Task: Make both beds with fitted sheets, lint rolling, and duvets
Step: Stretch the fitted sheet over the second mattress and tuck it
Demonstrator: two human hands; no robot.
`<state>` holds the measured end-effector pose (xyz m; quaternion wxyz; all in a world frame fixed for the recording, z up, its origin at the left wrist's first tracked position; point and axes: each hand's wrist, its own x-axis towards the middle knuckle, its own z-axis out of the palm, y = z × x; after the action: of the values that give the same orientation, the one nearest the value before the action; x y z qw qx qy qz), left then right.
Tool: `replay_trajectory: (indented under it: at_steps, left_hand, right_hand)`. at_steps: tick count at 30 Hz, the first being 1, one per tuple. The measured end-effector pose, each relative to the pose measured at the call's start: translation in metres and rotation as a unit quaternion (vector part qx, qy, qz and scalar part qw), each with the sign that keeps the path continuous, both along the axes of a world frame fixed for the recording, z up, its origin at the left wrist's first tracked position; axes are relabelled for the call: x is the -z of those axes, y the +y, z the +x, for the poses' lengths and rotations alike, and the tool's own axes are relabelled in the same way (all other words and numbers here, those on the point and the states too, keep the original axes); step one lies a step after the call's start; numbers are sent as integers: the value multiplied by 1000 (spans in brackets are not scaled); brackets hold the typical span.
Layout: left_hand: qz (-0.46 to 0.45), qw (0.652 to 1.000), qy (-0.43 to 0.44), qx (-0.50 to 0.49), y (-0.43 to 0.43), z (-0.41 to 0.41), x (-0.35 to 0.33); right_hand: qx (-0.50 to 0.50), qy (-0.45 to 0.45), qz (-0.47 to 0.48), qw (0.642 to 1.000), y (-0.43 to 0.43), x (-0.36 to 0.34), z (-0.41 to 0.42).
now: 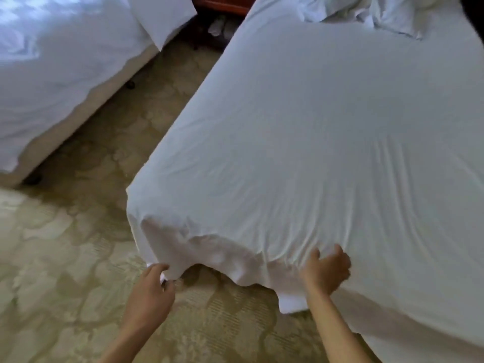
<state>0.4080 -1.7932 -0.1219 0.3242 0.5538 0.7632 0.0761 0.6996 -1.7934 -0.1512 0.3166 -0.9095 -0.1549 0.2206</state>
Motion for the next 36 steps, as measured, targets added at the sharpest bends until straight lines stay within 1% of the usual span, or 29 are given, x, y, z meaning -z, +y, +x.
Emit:
replay_trajectory:
  at_steps: [1,2,3,4,5,6,7,8,9,11,13,14,15,16,18,20,21,22,23,24,25,27,28,30,31,32,33,35,36]
  left_hand:
    - [1,1000,2,-10,9,-22,-2]
    - [-4,1000,3,-24,18,-40,-3]
    - [-13,999,5,-37,27,-56,-4]
    - [-18,999,5,-45,35,-67,-5]
    - [-22,999,2,-47,43,-76,-4]
    - [-29,999,-3,-46,50,-82,-3]
    - [-38,998,-10,-41,58,-86,-2]
    - [-49,998,-16,-36,65,-90,-1]
    - [-58,998,-21,-29,73,-94,3]
    - [-70,997,-40,-21,89,-100,10]
    - [-76,995,-57,-22,116,-111,20]
    - [-83,995,-60,-19,133,-117,24]
    - [-86,994,-62,-11,151,-121,29]
    - [-93,994,-63,3,169,-125,34]
    - [-109,991,-62,36,210,-136,40]
    - [-134,987,-63,67,255,-152,49]
    - [-146,984,-70,78,275,-162,51]
    - [-157,981,-85,81,296,-173,50]
    - [-160,979,-92,81,315,-186,50]
    - [-161,979,-91,80,334,-199,46]
    - [-158,981,-84,77,349,-213,43]
    - [-161,982,-75,58,377,-243,38]
    - [-170,982,-69,51,390,-257,38]
    - [-202,977,-64,32,415,-280,43]
    - [-224,972,-66,23,427,-291,50]
    - [-244,967,-72,17,439,-302,58]
    - [-260,962,-81,16,453,-310,64]
    - [-272,956,-104,21,490,-318,58]
    - [-274,954,-114,31,513,-322,49]
  right_hand:
    - [45,35,-45,997,10,-3,-9]
    - [27,71,-96,993,18,-5,-23]
    - [-50,79,-126,988,26,-3,-45]
    - [-150,77,-133,977,33,0,-70]
    - [-242,102,-109,958,40,6,-98]
    - [-308,171,-74,933,45,6,-126]
    - [-347,234,-45,907,50,5,-147]
    - [-365,261,-25,893,58,4,-160]
    - [-356,249,-6,901,67,3,-166]
    - [-270,126,35,954,85,1,-162]
    - [-194,6,20,981,110,6,-161]
    - [-168,-27,-13,985,124,9,-168]
    - [-151,-35,-52,987,137,14,-180]
    - [-156,-45,-82,983,148,17,-199]
    - [-233,-76,-90,965,174,26,-244]
    - [-323,-55,-58,943,205,30,-294]
    - [-346,-9,-46,937,220,28,-315]
    - [-344,45,-20,938,237,23,-330]
    - [-320,71,16,945,255,19,-337]
    - [-276,63,52,958,272,16,-337]
    - [-229,20,76,970,287,16,-334]
    - [-129,-88,39,987,315,19,-327]
    - [-75,-101,-2,992,328,18,-326]
    - [-7,-45,-88,995,354,19,-330]
    - [-9,-19,-134,991,366,21,-335]
    - [-38,-1,-164,986,377,23,-344]
    - [-80,25,-165,983,387,24,-355]
    - [-134,89,-108,981,415,20,-375]
    - [-135,96,-87,982,430,18,-380]
